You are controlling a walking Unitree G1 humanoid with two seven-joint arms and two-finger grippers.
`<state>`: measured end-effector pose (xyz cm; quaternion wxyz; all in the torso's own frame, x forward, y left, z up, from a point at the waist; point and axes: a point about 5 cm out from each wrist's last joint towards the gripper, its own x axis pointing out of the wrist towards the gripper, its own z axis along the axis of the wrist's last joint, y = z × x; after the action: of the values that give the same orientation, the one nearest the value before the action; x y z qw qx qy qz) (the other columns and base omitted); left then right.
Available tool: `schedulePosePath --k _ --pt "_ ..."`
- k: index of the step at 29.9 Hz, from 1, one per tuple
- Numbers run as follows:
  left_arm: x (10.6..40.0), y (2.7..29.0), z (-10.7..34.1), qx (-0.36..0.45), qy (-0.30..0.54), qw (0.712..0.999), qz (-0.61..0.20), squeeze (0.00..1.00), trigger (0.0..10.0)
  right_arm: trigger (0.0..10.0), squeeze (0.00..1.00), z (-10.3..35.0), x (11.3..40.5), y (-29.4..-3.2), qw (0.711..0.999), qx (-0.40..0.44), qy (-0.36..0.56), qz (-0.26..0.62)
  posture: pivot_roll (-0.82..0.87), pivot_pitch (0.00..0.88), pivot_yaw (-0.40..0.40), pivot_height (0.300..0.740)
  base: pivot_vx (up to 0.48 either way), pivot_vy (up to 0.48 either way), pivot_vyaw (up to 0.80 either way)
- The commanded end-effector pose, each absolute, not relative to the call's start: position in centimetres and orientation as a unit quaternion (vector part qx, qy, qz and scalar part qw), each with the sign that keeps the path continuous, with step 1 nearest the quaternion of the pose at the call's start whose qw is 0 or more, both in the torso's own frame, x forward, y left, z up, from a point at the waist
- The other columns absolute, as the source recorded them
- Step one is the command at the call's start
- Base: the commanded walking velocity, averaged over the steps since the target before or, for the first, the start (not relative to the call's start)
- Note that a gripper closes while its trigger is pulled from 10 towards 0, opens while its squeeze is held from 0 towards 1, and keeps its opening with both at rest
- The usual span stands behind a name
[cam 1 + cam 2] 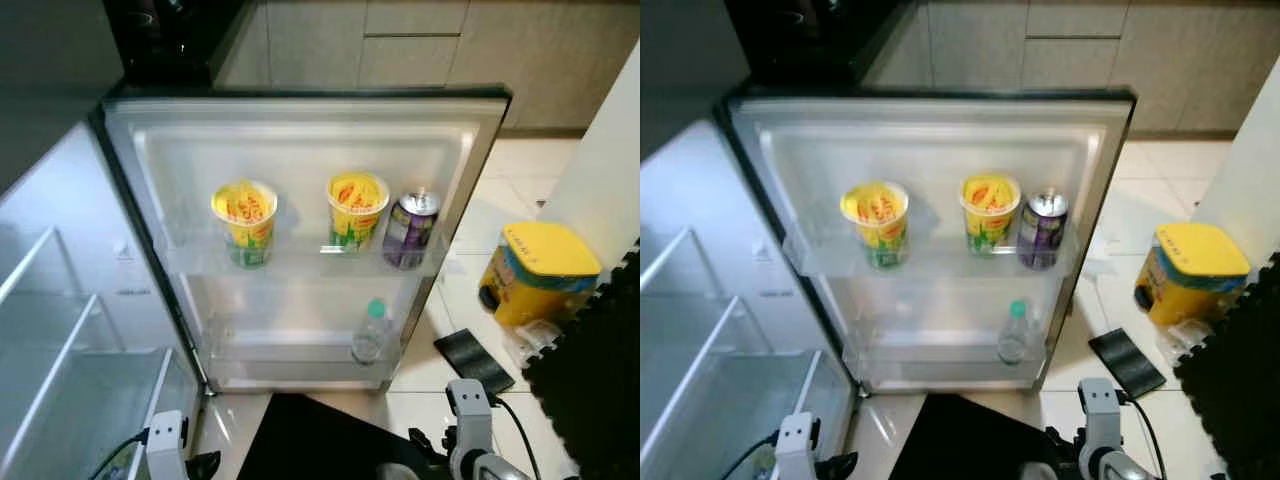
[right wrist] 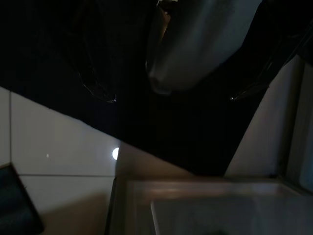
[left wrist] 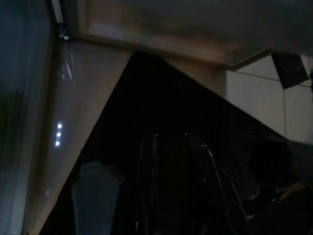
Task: Restocking fridge
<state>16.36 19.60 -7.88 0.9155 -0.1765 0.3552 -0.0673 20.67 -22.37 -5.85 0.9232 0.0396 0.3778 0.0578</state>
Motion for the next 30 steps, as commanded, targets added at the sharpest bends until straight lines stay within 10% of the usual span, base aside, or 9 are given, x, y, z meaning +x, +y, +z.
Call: schedulePosePath --k 1,30 --pt "15.79 20.23 -8.09 -0.172 0.366 0.913 -0.055 0.0 10.0 10.0 0.0 -6.02 20.4 -22.4 0.922 0.041 0.382 0.055 -0.04 0.0 -0.024 0.669 0.0 0.0 0.0" --pt "15.32 20.27 -8.73 -0.143 0.406 0.902 -0.015 0.0 10.0 10.0 0.0 -5.92 20.51 -22.57 0.921 0.037 0.383 0.058 -0.04 0.0 -0.035 0.74 -0.215 0.0 0.0"
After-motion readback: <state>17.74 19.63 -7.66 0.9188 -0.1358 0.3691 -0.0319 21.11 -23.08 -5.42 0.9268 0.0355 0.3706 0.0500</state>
